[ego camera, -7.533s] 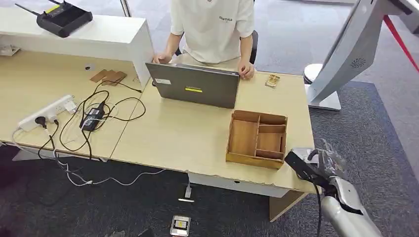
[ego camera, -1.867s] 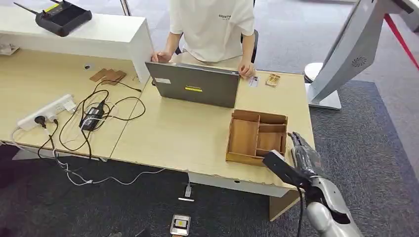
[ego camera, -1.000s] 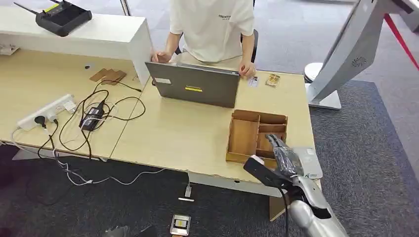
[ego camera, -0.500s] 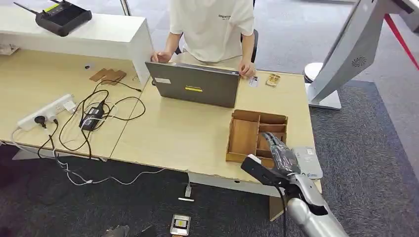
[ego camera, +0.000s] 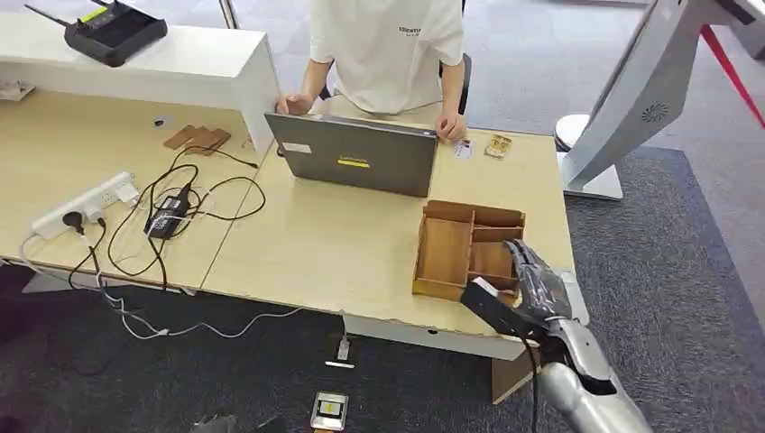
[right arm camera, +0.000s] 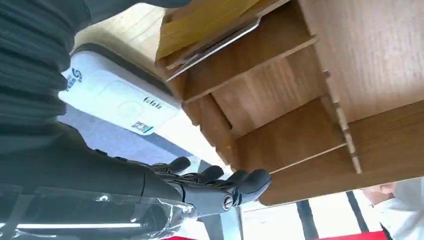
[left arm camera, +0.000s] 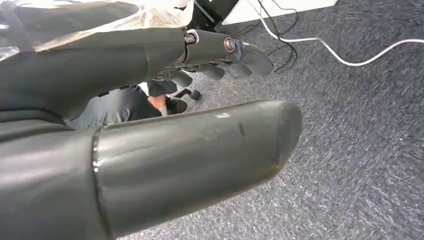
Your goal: Pass the card to the sensor for recognition and then transmit it.
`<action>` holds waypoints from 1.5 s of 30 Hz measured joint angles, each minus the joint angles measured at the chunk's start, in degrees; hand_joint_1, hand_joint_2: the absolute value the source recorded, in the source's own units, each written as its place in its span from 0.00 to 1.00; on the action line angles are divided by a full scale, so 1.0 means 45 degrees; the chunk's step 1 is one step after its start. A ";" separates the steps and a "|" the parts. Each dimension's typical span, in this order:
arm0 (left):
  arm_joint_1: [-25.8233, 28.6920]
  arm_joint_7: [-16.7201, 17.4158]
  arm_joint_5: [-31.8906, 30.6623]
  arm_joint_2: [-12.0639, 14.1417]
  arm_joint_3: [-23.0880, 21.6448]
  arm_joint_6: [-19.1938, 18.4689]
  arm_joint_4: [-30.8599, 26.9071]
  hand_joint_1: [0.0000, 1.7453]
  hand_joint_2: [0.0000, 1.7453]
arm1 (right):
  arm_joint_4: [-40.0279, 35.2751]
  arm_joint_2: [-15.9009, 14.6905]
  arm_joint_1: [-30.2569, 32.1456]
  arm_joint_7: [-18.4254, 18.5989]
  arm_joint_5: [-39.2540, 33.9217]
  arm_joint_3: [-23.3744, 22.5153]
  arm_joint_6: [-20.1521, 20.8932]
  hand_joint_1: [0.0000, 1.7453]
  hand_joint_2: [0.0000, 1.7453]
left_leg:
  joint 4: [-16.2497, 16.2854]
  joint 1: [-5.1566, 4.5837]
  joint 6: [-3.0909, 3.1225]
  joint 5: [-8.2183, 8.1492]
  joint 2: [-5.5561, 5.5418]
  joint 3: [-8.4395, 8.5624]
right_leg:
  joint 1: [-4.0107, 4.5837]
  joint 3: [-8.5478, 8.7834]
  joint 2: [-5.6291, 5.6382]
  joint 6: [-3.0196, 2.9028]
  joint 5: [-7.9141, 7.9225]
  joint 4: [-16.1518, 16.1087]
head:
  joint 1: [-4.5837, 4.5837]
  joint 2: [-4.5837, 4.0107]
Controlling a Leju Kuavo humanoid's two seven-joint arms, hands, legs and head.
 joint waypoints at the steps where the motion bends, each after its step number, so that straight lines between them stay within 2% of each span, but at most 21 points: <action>1: -0.0001 0.0000 0.0000 0.0005 0.0005 -0.0005 0.0000 0.00 0.00 | -0.0014 -0.0034 0.0007 0.0000 0.0005 -0.0034 0.0005 0.00 1.00 | 0.0000 0.0001 0.0000 0.0000 0.0000 0.0000 | 0.0000 0.0000 0.0000 0.0000 0.0000 0.0000 | -0.0005 0.0000; 16: 0.0001 0.0000 -0.0014 0.0005 0.0004 -0.0014 0.0000 0.00 0.00 | -0.0019 -0.0102 0.0025 0.0044 0.0121 -0.0107 -0.0010 0.00 1.00 | 0.0000 0.0002 0.0000 0.0000 -0.0001 0.0001 | 0.0000 -0.0001 0.0000 0.0000 0.0000 0.0000 | -0.0005 0.0000; 19: 0.0082 0.0034 0.0131 0.0024 0.0015 0.0053 -0.0015 0.00 0.00 | -0.0204 -0.0320 0.0257 -0.0019 0.0272 -0.0374 -0.0034 0.00 1.00 | -0.0001 0.0001 0.0000 0.0000 0.0004 0.0000 | 0.0002 0.0001 0.0001 0.0000 0.0000 0.0001 | 0.0000 0.0000; 22: 0.0225 0.0049 0.0301 0.0044 0.0015 0.0175 -0.0083 0.00 0.00 | -0.0175 -0.0184 0.0228 -0.0325 0.0291 -0.0359 -0.0112 0.00 1.00 | -0.0001 0.0002 0.0000 0.0000 0.0000 -0.0001 | 0.0002 0.0002 0.0001 0.0000 0.0000 0.0003 | 0.0000 0.0000; 45: 0.0056 0.0068 0.0116 0.0073 0.0000 0.0019 -0.0238 0.00 0.00 | 0.0199 0.0195 0.0166 -0.0389 0.0194 -0.0063 -0.0048 0.01 1.00 | -0.0001 0.0002 0.0000 0.0000 0.0001 0.0000 | 0.0002 0.0000 0.0001 -0.0001 0.0000 0.0003 | -0.0005 0.0000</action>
